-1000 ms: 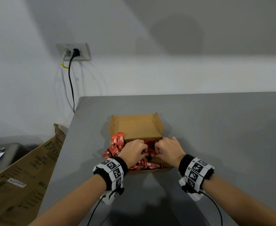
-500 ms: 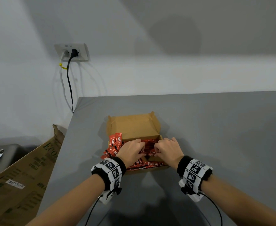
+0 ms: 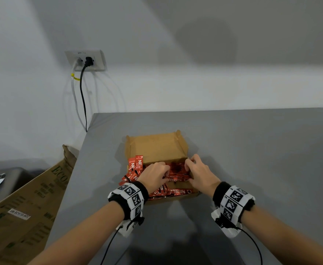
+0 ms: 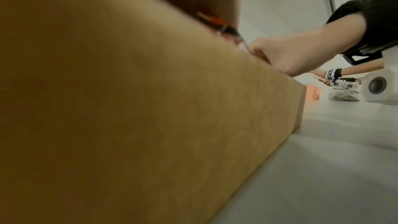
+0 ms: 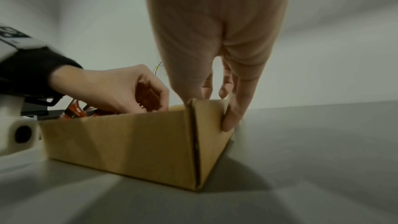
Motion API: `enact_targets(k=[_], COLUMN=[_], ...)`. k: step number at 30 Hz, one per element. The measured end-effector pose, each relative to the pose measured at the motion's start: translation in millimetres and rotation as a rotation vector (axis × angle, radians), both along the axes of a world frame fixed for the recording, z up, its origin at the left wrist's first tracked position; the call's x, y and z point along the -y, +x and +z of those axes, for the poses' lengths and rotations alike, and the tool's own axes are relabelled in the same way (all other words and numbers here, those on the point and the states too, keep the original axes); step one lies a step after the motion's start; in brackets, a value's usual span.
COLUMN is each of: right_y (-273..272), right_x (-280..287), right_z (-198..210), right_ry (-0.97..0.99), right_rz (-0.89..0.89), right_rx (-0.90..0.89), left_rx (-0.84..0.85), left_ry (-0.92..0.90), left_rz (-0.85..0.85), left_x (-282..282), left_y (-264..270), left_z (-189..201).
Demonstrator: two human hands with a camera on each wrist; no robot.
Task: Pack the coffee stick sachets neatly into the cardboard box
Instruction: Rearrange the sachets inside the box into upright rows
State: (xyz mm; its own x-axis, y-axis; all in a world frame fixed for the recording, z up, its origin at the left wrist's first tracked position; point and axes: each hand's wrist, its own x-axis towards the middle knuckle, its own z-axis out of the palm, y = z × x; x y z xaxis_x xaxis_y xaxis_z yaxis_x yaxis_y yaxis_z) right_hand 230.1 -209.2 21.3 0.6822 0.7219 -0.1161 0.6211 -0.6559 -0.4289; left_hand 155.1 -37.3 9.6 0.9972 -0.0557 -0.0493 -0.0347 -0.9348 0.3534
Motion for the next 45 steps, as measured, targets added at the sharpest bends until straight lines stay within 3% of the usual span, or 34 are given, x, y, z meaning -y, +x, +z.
enact_targets(k=[13, 36, 40, 45], right_y=[-11, -9, -19, -32], right_x=[-5, -7, -13, -24], right_z=[2, 23, 26, 14], right_ry=[-0.125, -0.281, -0.272, -0.373], right_rz=[-0.130, -0.021, 0.078, 0.293], right_rx=[0.005, -0.021, 0.189, 0.153], left_rx=[-0.012, 0.035, 0.013, 0.015], left_ry=[0.020, 0.049, 0.064, 0.057], left_rz=[-0.037, -0.058, -0.058, -0.048], left_x=[2, 6, 5, 5], left_y=[-1, -3, -2, -3], left_z=[5, 2, 1, 2])
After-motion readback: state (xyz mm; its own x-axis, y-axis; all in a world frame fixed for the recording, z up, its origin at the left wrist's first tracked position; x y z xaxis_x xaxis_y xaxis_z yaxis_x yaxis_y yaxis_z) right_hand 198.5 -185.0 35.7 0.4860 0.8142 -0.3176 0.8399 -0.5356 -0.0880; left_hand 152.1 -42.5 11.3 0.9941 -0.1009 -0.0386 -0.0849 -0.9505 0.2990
